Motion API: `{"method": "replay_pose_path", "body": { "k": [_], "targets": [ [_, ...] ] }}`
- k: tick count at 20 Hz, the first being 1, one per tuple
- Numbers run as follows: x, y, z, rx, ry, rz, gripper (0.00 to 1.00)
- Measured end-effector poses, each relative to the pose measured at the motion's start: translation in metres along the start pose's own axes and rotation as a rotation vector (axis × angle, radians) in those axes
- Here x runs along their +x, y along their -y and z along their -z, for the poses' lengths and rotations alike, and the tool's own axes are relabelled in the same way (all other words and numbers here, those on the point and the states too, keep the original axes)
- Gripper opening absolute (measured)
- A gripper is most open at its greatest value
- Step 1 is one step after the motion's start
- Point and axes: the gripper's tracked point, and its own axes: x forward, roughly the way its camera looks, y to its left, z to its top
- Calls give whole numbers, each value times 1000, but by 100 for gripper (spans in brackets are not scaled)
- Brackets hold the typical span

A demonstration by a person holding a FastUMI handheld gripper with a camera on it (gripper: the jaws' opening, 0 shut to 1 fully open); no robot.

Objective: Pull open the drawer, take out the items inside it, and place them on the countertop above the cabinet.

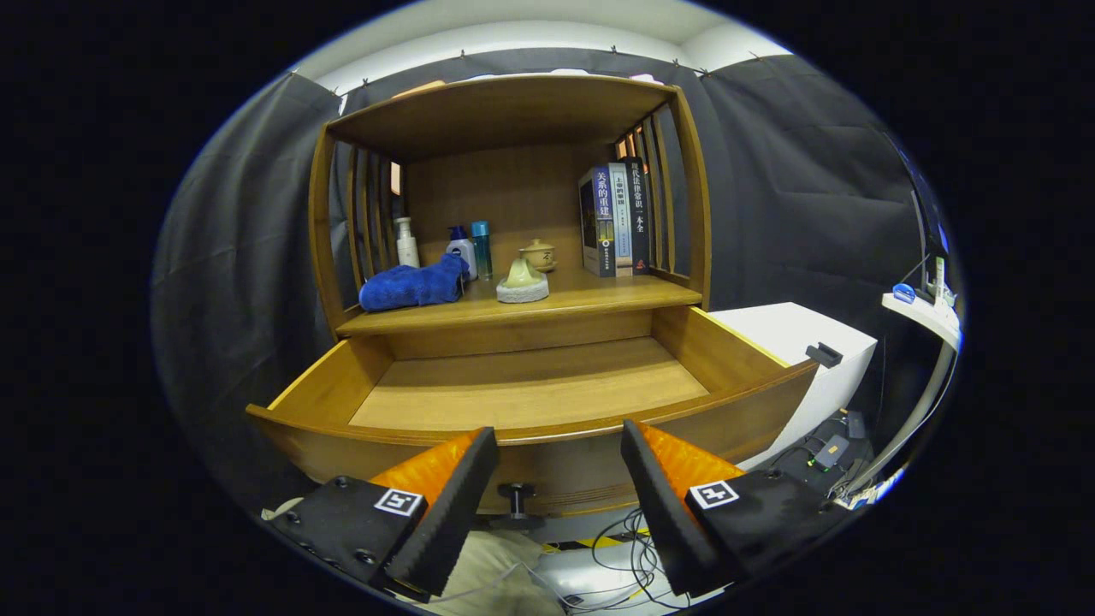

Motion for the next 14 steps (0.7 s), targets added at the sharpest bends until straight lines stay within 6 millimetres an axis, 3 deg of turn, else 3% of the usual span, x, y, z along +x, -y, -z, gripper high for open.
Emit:
{"method": "replay_pose_path", "body": {
  "k": [14],
  "targets": [
    [20, 0, -10, 12, -5, -22, 97]
  ]
}}
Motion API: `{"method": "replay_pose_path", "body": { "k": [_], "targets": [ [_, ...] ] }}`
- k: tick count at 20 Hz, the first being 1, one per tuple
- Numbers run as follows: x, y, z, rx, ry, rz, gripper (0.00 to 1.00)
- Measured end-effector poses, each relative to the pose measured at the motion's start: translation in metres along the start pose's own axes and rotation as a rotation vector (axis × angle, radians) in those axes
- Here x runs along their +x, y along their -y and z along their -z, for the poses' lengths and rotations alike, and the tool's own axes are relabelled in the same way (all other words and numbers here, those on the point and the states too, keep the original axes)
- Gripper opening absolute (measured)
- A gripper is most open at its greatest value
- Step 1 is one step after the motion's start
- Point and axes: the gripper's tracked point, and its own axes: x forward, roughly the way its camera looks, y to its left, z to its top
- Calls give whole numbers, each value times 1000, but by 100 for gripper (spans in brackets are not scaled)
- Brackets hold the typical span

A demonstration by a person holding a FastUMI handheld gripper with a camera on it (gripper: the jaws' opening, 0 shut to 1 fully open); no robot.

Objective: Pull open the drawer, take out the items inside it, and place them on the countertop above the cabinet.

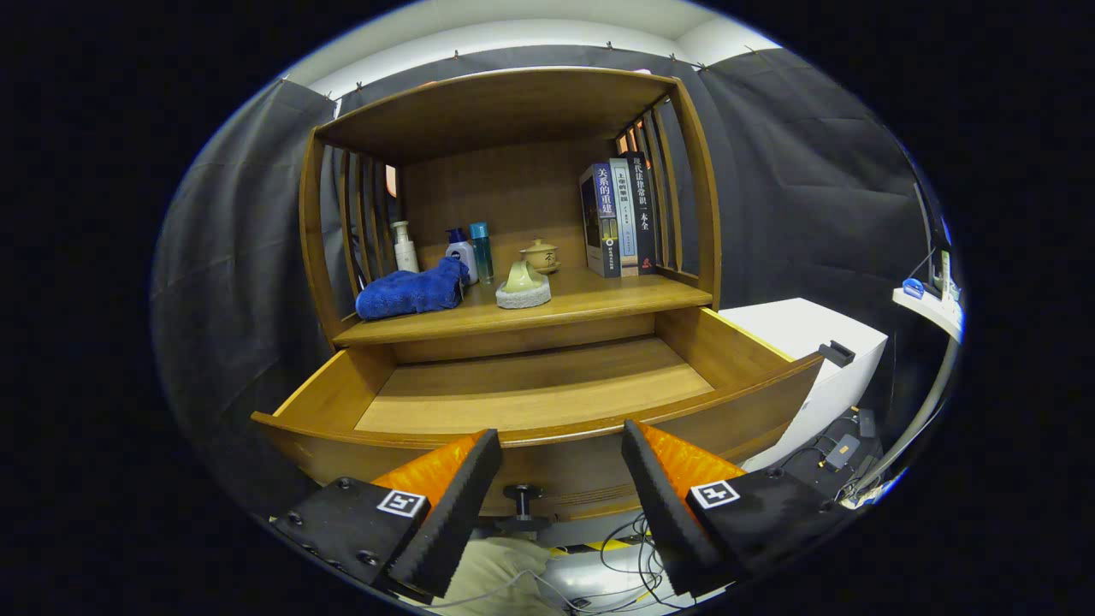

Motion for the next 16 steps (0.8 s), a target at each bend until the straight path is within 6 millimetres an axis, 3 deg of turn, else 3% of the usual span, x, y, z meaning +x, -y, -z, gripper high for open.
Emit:
{"method": "replay_pose_path", "body": {
  "k": [8, 16],
  "targets": [
    [27, -2, -11, 8, 5, 3, 97],
    [81, -9, -33, 29, 8, 16, 97]
  ]
}}
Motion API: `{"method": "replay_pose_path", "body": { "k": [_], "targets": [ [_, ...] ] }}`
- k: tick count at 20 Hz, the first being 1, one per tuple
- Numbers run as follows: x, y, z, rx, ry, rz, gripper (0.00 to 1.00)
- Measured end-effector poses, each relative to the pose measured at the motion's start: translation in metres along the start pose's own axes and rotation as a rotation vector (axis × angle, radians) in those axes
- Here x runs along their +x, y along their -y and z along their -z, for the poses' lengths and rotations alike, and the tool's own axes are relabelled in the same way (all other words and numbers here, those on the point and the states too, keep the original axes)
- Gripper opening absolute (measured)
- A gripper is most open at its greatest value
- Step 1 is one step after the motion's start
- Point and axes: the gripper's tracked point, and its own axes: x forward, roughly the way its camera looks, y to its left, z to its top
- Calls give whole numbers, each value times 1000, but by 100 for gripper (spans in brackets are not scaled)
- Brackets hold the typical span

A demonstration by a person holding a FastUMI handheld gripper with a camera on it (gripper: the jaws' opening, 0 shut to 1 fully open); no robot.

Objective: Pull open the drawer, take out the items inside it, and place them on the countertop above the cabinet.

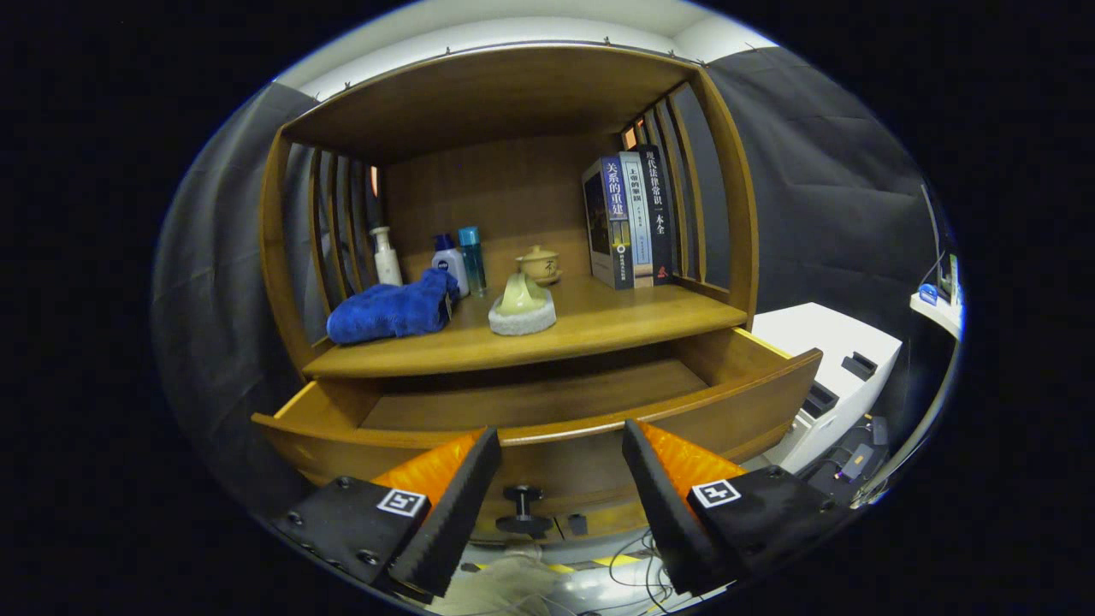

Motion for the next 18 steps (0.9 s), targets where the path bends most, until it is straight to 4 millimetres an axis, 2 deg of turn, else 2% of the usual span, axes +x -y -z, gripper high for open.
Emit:
{"method": "replay_pose_path", "body": {
  "k": [5, 18],
  "targets": [
    [26, -1, -9, 2, 3, 5, 97],
    [71, -4, -23, 3, -3, 15, 97]
  ]
}}
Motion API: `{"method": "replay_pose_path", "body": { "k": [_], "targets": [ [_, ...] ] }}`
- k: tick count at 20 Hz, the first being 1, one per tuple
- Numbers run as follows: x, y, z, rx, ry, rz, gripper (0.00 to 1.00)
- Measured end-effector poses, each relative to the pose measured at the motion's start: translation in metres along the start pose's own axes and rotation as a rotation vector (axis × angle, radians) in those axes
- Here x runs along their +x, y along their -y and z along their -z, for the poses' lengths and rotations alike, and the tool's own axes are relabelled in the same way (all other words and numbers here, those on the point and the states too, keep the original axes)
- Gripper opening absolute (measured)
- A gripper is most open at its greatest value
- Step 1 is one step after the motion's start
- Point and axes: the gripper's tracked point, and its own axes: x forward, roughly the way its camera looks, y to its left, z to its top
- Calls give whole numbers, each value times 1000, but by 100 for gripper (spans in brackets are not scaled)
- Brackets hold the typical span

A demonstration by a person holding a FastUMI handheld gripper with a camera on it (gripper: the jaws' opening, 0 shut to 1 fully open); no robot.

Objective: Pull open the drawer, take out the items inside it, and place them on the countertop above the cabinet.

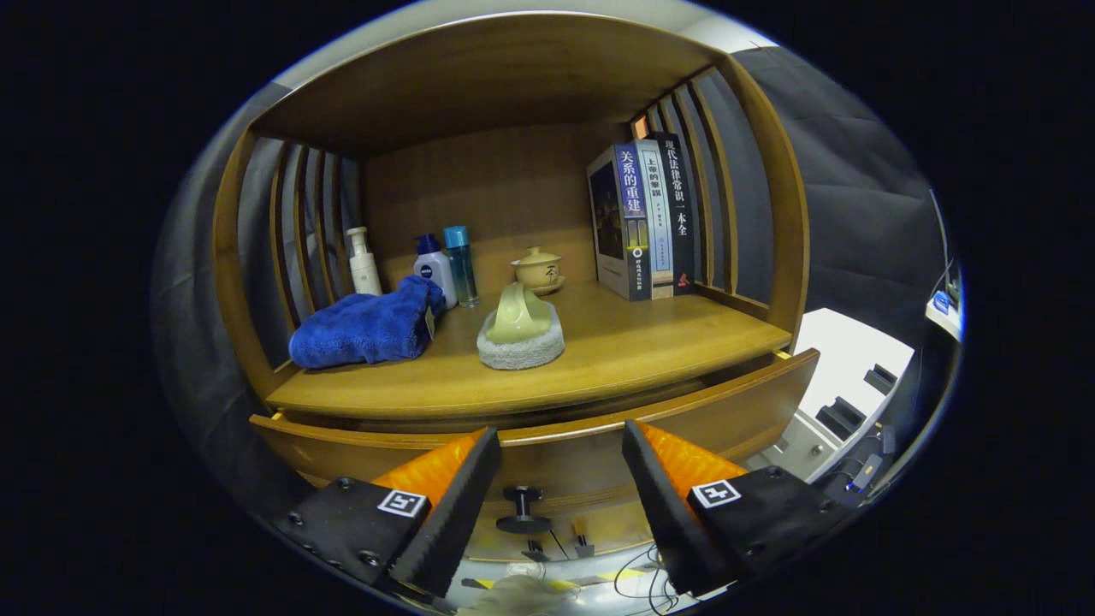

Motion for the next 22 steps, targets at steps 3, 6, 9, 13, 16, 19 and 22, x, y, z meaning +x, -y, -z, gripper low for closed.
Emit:
{"method": "replay_pose_path", "body": {
  "k": [3, 6, 9, 13, 16, 19, 22],
  "targets": [
    [5, 0, 0, 8, 1, -1, 97],
    [11, 0, -3, 14, 3, 1, 97],
    [18, 0, -5, 15, 1, -3, 97],
    [20, -1, -5, 4, 0, -20, 97],
    [20, -1, -6, 17, -13, -15, 97],
    [17, 3, -12, 2, -16, 8, 98],
    [8, -2, -32, 8, 14, 0, 98]
  ]
}}
